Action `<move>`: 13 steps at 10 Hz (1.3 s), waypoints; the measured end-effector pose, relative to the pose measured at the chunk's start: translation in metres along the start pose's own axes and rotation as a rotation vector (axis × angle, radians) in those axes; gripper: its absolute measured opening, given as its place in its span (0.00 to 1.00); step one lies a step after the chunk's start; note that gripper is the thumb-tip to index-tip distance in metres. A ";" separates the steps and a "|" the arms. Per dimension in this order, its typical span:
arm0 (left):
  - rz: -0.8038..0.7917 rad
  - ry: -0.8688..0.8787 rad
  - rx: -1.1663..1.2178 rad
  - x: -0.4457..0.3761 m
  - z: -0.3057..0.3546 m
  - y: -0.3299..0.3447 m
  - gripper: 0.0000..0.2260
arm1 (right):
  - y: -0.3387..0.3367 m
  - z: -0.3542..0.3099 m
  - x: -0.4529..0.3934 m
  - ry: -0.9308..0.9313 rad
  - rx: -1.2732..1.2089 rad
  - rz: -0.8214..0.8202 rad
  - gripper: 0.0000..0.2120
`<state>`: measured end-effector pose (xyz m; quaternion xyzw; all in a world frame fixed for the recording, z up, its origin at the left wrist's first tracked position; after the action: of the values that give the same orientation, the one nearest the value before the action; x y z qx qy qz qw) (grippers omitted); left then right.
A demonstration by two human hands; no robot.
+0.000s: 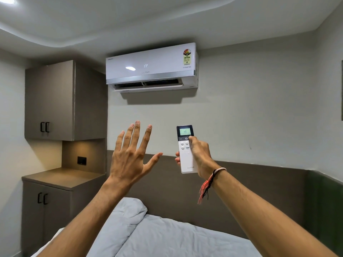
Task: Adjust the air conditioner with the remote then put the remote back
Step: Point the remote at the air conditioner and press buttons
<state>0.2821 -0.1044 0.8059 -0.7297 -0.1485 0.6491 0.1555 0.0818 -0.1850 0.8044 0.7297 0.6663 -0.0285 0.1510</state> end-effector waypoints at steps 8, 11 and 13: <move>-0.018 0.013 0.047 0.001 0.015 0.012 0.40 | -0.021 -0.003 0.014 -0.153 0.118 0.020 0.27; -0.064 0.048 0.124 0.020 0.067 0.049 0.38 | -0.084 0.017 0.014 -0.321 0.355 0.184 0.14; -0.118 0.078 0.211 0.051 0.123 0.091 0.36 | -0.152 0.074 0.011 -0.300 0.470 0.309 0.16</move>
<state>0.1675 -0.1613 0.7082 -0.7238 -0.1160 0.6220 0.2752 -0.0544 -0.1832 0.7037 0.8248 0.4931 -0.2657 0.0774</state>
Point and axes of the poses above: each hand's wrist, its own x-axis away from the middle knuckle, its own y-axis out of the palm, z = x × y, the point moved 4 cm from there along -x, towards the middle knuckle, and after that the axes turned 5 degrees about z, right-handed, at the moved point
